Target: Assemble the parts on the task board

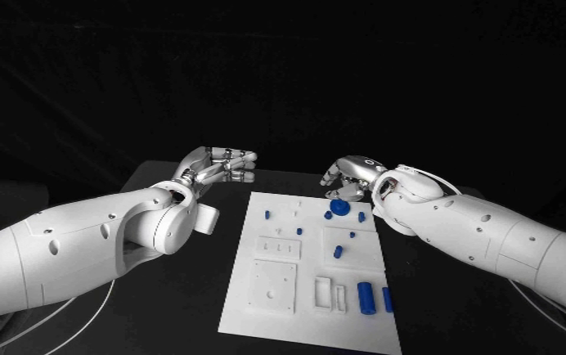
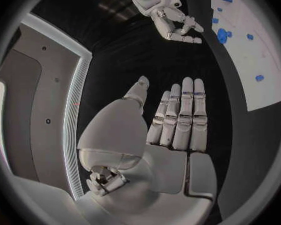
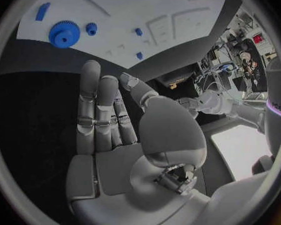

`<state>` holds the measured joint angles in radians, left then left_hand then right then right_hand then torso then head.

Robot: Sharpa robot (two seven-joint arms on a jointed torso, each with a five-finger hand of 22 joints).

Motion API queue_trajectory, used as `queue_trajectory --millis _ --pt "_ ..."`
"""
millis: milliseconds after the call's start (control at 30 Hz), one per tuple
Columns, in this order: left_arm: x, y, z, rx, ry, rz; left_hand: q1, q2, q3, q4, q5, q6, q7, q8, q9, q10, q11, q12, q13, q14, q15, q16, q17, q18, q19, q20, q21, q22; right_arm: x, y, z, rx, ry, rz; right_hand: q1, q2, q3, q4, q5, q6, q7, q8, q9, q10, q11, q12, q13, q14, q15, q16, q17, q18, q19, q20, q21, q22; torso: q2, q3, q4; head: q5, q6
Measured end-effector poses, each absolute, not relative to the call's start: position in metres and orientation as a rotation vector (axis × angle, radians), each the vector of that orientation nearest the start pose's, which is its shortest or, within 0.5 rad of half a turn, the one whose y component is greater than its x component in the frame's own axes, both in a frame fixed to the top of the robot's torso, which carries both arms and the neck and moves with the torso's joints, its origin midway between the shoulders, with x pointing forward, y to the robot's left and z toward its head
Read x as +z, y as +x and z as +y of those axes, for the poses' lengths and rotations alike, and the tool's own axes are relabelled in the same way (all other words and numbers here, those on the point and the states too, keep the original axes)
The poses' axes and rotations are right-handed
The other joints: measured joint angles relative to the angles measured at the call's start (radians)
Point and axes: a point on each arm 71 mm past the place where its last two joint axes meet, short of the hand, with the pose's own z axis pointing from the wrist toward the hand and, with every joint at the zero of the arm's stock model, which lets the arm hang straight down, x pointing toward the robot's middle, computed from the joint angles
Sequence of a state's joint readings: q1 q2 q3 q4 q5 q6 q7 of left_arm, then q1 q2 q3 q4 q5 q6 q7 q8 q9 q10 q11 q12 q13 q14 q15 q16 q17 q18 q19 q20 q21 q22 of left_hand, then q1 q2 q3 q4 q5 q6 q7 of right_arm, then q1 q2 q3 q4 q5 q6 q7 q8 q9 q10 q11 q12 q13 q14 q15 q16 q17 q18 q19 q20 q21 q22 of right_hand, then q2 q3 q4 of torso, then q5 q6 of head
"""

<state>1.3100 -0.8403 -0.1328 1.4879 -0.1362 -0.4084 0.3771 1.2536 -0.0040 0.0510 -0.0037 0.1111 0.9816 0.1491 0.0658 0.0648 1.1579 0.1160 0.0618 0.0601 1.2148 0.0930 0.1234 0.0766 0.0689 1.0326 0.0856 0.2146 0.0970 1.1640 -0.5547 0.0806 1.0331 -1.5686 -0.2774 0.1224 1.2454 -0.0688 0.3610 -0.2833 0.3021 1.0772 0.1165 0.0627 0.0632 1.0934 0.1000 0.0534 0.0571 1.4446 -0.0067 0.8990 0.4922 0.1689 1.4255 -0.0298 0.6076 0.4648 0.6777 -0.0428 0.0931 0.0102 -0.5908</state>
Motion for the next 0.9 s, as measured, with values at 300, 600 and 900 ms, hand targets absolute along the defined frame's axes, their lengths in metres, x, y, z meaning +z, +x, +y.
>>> queue_trajectory --millis 300,600,900 --pt "-0.147 0.502 0.221 -1.391 -0.905 1.404 0.0 0.0 -0.003 -0.003 0.0 0.0 0.0 0.0 0.0 0.0 0.0 0.0 0.0 0.0 0.0 0.0 0.0 -0.015 0.0 0.0 0.0 -0.004 -0.198 0.566 -0.187 0.536 -0.311 1.597 0.0 0.0 -0.011 0.003 -0.008 0.0 0.0 0.0 0.0 0.0 0.0 0.0 0.0 0.0 0.0 0.015 -0.015 0.0 0.004 0.004 -0.007 0.024 0.023 -0.0031 0.0089 -0.002 0.008" --pt "-0.141 0.503 0.221 -1.398 -0.898 1.398 -0.003 -0.003 -0.005 -0.005 0.0 0.0 0.0 0.0 0.0 -0.008 0.008 0.0 0.0 0.0 0.0 0.0 0.0 -0.015 0.0 0.0 0.0 -0.006 -0.203 0.565 -0.187 0.495 -0.339 1.629 0.0 0.0 -0.028 0.0 -0.012 0.0 0.0 0.0 0.0 0.0 0.0 0.0 0.0 0.0 0.0 0.03 -0.024 0.0 0.007 0.007 -0.027 0.04 0.039 -0.0037 0.0096 -0.007 0.008" --pt "-0.138 0.503 0.222 -1.399 -0.894 1.394 -0.004 -0.004 -0.005 -0.005 0.0 -0.002 0.002 0.0 0.0 -0.022 0.01 0.0 0.0 -0.004 0.004 0.0 0.0 -0.015 0.0 0.0 0.0 -0.008 -0.215 0.564 -0.187 0.469 -0.354 1.662 0.004 0.004 -0.063 0.003 -0.028 -0.004 -0.003 0.0 0.0 -0.013 0.002 0.0 0.0 -0.004 0.003 0.03 -0.035 -0.001 0.011 0.011 -0.05 0.058 0.054 -0.0058 0.0119 -0.021 0.013"
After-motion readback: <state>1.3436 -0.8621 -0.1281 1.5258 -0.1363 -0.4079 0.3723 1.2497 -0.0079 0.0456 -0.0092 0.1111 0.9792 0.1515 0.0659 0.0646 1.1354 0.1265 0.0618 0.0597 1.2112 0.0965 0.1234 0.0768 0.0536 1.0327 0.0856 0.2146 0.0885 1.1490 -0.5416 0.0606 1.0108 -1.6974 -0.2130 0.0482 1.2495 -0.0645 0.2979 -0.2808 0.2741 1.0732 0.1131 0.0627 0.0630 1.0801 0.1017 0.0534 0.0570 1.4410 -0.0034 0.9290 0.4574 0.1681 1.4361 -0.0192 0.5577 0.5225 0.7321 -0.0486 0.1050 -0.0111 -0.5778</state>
